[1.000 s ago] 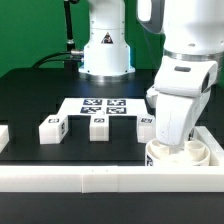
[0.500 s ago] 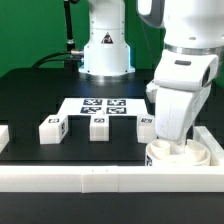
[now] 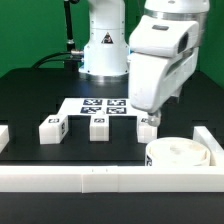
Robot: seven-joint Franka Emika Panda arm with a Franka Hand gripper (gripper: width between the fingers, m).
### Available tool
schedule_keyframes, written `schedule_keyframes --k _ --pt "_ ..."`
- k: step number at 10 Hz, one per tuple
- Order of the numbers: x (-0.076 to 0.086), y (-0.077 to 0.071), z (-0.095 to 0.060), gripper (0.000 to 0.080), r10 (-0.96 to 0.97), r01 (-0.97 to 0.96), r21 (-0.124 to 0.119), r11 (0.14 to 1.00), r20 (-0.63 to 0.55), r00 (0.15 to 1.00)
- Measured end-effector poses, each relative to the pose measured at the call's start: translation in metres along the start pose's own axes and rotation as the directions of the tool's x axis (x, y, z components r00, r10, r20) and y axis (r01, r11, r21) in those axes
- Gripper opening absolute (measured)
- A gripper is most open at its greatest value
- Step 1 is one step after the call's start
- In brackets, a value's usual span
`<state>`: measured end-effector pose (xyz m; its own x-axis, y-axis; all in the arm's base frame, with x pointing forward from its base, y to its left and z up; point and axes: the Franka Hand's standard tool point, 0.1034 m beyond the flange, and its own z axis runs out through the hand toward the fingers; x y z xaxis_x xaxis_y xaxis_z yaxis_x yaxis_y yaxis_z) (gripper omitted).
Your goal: Assemble stool
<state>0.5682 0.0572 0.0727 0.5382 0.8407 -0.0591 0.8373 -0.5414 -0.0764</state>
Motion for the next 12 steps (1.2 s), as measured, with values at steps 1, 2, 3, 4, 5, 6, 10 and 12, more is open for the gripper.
schedule_keyframes --k 1,2,3,4,5,6,10,12 --pt "-0.015 -0.002 0.003 0.0646 0.046 -0.046 -0.003 0.999 -0.002 0.999" --pt "-0.025 -0.008 0.009 0.0648 0.074 -0.073 0.004 0.997 -0.004 0.997" --pt "-0.023 -0.008 0.009 0.0648 0.081 -0.081 0.007 0.997 -0.004 0.997" --pt "-0.022 -0.008 0.009 0.0648 0.098 -0.097 0.006 0.995 -0.004 0.995" --pt "-0.023 -0.008 0.010 0.0648 0.097 -0.097 0.008 0.995 -0.003 0.995" --pt "-0.022 -0.009 0.010 0.0648 0.180 -0.180 0.011 0.984 -0.004 0.984" --pt "-0.027 -0.018 0.024 0.0648 0.718 -0.718 0.023 0.696 0.015 0.696" --pt "-0.025 -0.021 0.028 0.0648 0.818 -0.818 0.030 0.574 0.025 0.575"
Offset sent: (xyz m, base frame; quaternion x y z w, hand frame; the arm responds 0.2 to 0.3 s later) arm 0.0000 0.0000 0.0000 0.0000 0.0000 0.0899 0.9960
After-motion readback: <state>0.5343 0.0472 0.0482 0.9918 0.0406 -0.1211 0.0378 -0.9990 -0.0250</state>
